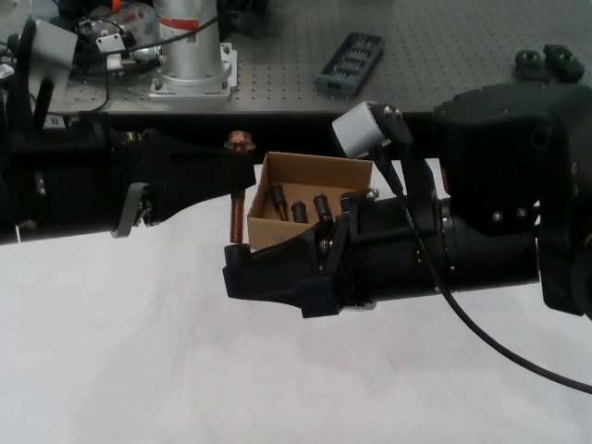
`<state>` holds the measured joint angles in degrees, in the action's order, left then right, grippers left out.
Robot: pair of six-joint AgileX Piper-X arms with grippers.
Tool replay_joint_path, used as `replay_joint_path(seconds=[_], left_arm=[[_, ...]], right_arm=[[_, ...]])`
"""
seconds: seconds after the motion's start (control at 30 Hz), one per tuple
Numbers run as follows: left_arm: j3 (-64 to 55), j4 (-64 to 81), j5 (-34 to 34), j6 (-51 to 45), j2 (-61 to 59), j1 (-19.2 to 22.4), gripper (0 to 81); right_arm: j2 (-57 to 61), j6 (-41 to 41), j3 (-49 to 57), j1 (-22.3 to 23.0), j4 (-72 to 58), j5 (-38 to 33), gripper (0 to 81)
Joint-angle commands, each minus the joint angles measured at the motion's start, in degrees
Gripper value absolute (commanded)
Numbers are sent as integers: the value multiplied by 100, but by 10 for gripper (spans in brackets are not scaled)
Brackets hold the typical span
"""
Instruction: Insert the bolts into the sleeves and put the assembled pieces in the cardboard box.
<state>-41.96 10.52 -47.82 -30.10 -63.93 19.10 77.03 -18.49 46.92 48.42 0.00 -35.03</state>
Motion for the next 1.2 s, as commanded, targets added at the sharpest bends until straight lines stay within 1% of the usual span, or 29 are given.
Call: replay_joint_path(seconds=[0.0, 0.17, 0.3, 0.43, 0.6, 0.8, 0.9, 1.03, 1.17], left_arm=[[-62, 119, -6, 96, 53, 24, 6], [-62, 119, -6, 96, 53, 24, 6], [-62, 119, -6, 96, 53, 24, 6], [-62, 119, -6, 96, 53, 24, 6], [-62, 119, -6, 96, 53, 24, 6], [-62, 104, -70, 56, 53, 24, 6], [-62, -57, -212, 78, 53, 86, 6], [-62, -289, -214, 308, 53, 295, 6], [-62, -350, -192, 382, 53, 302, 6]], right_arm=[[0, -42, 79, -40, -82, -29, 19], [0, -123, 79, -40, -121, -29, 19], [0, -245, 79, -40, -283, 109, 19], [0, -468, 79, -117, -495, 107, 19], [0, -592, 79, -261, -617, 107, 19], [0, -742, 79, -328, -815, 107, 19], [0, -742, 79, -325, -815, 96, 19], [0, -731, 79, -325, -815, 38, 19], [0, -731, 79, -325, -815, 37, 19]])
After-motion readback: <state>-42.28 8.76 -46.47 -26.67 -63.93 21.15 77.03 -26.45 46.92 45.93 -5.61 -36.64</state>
